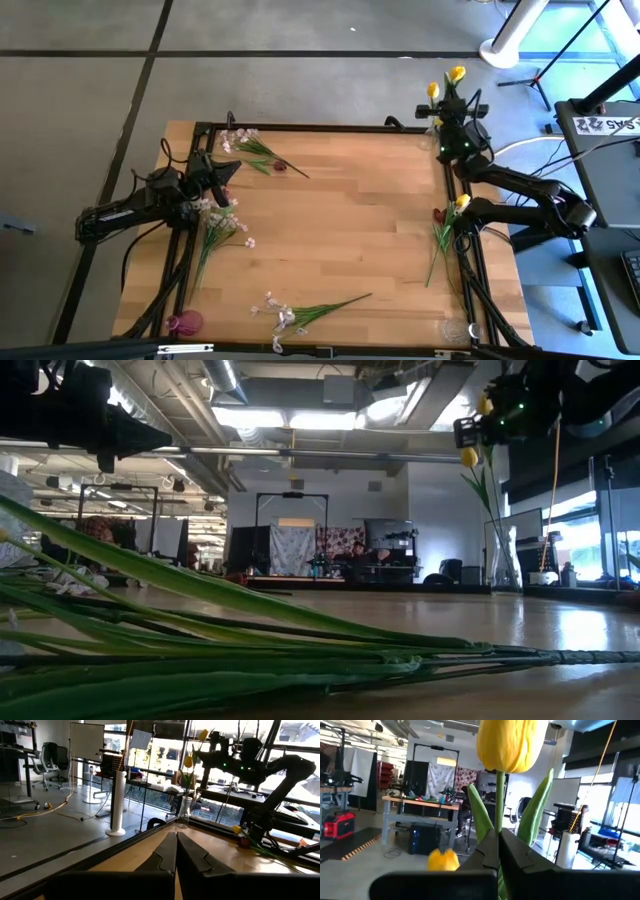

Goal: Sort flowers into vase by color
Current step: Put the top yellow tulip into the glass vase

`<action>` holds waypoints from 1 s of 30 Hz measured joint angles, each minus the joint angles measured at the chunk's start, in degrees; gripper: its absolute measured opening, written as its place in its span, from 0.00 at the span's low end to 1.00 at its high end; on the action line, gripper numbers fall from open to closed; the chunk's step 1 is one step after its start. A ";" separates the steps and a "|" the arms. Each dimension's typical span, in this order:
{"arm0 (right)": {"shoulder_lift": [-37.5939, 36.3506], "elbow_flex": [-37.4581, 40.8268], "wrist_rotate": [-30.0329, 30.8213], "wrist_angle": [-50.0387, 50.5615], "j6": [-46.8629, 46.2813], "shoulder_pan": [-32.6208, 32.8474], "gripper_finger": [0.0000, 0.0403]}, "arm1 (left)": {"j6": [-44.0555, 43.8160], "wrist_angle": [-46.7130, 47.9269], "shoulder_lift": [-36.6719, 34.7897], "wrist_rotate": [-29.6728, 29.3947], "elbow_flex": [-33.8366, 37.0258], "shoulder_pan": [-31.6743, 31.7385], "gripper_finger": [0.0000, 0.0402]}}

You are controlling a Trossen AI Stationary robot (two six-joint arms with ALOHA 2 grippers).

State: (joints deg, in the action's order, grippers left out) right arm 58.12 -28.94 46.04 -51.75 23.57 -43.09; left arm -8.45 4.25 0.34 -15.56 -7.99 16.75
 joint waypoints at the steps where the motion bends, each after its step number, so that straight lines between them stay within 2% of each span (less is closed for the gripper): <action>1: -0.02 0.94 -0.03 -1.30 -0.49 0.00 0.00 | 0.00 0.00 0.02 0.00 0.00 0.00 0.00; 7: -0.06 5.11 -0.02 -2.21 -2.11 -0.02 0.05 | 0.00 0.00 0.02 0.00 0.00 -0.02 0.00; 20: -1.43 6.28 -0.75 0.58 -2.20 0.00 0.39 | 0.00 0.00 0.01 -0.01 0.00 -0.01 0.00; 26: -4.65 3.37 -1.47 2.62 3.45 1.83 0.48 | 0.00 0.00 0.02 0.00 0.00 -0.01 0.00; 30: -5.87 1.21 3.02 7.12 7.88 4.13 0.51 | 0.00 0.00 0.01 -0.02 0.00 0.00 0.00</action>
State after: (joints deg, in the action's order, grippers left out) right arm 52.25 -27.72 49.05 -44.63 31.44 -38.96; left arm -8.45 4.25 0.35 -15.57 -7.99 16.75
